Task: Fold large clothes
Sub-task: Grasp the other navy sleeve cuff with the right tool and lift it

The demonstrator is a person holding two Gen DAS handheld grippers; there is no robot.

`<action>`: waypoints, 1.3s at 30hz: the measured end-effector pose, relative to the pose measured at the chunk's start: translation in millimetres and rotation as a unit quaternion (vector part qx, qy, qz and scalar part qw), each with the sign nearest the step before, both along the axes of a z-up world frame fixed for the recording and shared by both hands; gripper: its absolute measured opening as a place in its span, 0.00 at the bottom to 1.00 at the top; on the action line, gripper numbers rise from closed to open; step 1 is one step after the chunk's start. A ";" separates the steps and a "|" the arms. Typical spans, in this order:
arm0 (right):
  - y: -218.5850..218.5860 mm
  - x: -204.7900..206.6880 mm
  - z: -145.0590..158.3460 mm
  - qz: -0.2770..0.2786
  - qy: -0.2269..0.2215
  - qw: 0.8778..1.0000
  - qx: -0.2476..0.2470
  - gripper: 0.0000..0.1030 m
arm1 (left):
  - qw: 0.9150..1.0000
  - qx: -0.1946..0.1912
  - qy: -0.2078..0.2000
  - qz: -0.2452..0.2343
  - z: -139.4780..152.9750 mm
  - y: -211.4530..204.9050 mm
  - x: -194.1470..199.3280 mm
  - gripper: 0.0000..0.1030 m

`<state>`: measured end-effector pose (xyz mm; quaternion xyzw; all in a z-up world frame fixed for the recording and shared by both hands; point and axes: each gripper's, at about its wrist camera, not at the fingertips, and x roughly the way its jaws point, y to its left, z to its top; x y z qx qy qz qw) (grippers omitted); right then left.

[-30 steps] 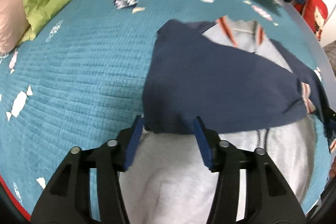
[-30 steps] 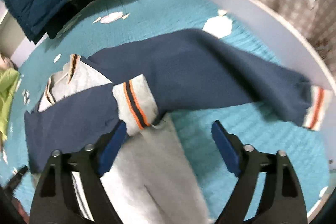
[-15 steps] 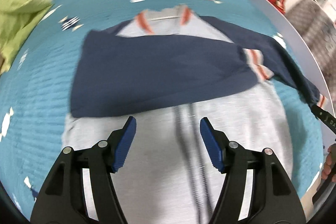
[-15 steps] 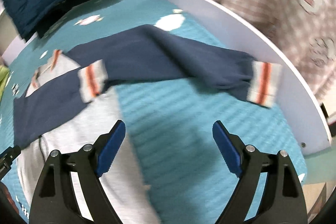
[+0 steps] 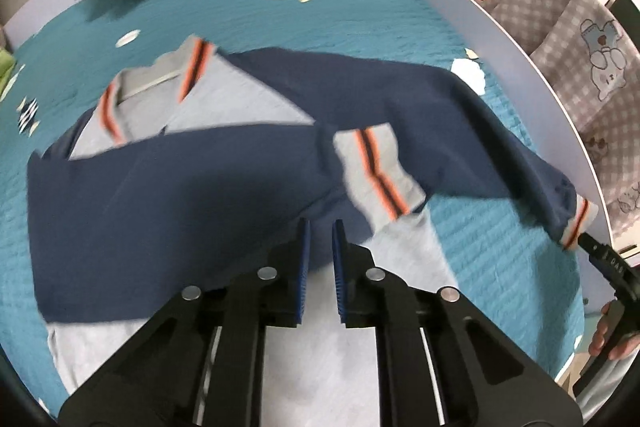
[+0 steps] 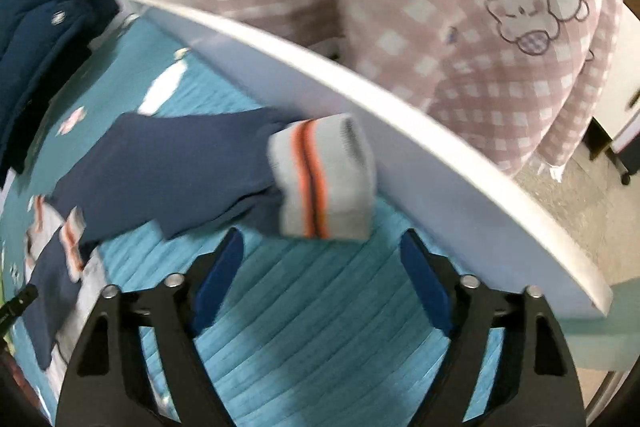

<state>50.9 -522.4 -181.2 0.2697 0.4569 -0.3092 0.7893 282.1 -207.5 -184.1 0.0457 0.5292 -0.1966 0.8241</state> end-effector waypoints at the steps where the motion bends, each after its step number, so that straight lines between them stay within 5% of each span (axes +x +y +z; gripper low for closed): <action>1: -3.3 0.6 -2.5 -0.001 -0.001 1.000 0.007 0.64 | 1.000 -0.002 -0.003 -0.002 -1.2 -7.3 6.1 0.12; 9: -27.9 10.8 -24.6 -0.041 -0.029 0.998 0.027 0.44 | 1.000 -0.011 0.022 -0.001 -36.3 -45.4 49.6 0.07; 15: -28.3 7.7 1.5 -0.046 -0.084 0.995 0.029 0.10 | 0.999 -0.011 0.030 -0.006 -62.2 -50.2 58.7 0.06; 19: -26.3 11.1 46.5 -0.039 -0.161 0.985 0.049 0.08 | 0.999 -0.009 0.030 -0.011 -63.6 -50.1 60.1 0.06; 24: -12.9 28.6 101.2 -0.007 -0.205 0.978 0.030 0.08 | 1.000 -0.001 0.023 -0.012 -64.3 -53.3 58.4 0.06; 33: 26.1 70.5 190.6 0.058 -0.255 0.965 -0.023 0.08 | 0.999 -0.001 0.037 -0.001 -64.1 -53.4 61.1 0.06; 39: 87.1 102.9 226.0 0.129 -0.269 0.953 -0.048 0.07 | 1.000 -0.022 0.013 -0.005 -28.9 -35.5 57.7 0.06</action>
